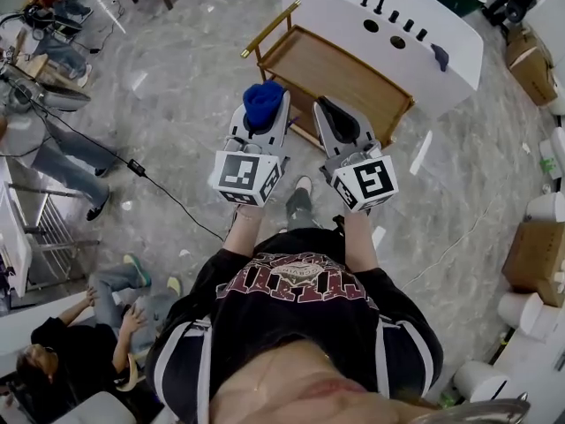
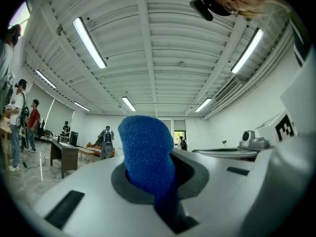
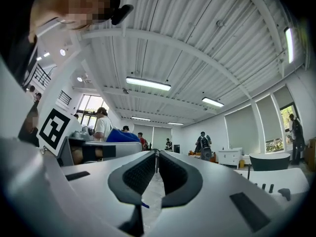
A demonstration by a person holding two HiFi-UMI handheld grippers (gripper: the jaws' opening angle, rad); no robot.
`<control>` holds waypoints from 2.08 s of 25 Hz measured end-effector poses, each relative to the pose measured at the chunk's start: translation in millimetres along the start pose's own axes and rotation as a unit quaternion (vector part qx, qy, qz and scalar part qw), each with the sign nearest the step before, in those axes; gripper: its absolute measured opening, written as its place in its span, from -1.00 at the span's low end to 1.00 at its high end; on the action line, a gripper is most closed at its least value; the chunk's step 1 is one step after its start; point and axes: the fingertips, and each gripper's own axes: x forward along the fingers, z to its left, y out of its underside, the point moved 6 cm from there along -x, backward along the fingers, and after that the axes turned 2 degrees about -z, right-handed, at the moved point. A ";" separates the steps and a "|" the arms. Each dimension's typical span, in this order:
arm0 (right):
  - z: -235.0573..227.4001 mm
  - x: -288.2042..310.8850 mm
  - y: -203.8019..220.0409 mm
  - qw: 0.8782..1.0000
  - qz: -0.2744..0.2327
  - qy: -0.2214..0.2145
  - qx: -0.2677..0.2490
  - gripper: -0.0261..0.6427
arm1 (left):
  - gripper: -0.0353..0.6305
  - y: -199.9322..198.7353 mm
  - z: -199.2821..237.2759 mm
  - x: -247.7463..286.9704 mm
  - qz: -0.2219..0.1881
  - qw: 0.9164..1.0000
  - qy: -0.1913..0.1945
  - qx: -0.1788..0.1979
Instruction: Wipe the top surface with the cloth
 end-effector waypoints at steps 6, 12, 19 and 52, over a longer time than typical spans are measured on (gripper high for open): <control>-45.3 80.6 19.8 0.998 0.020 -0.061 0.010 -0.87 | -0.61 2.1 53.9 75.3 0.008 1.000 0.011 -0.007; -93.8 137.6 30.7 0.996 0.033 -0.082 0.004 -0.87 | -0.61 4.1 84.5 143.7 0.016 1.000 0.012 0.005; -162.5 165.0 35.9 0.999 0.022 -0.036 -0.011 -0.87 | -0.61 30.4 103.1 208.6 0.045 0.999 0.000 0.027; -391.8 226.5 132.4 0.962 0.118 0.246 0.009 -0.87 | -0.62 256.2 235.6 462.1 0.285 0.954 0.085 -0.034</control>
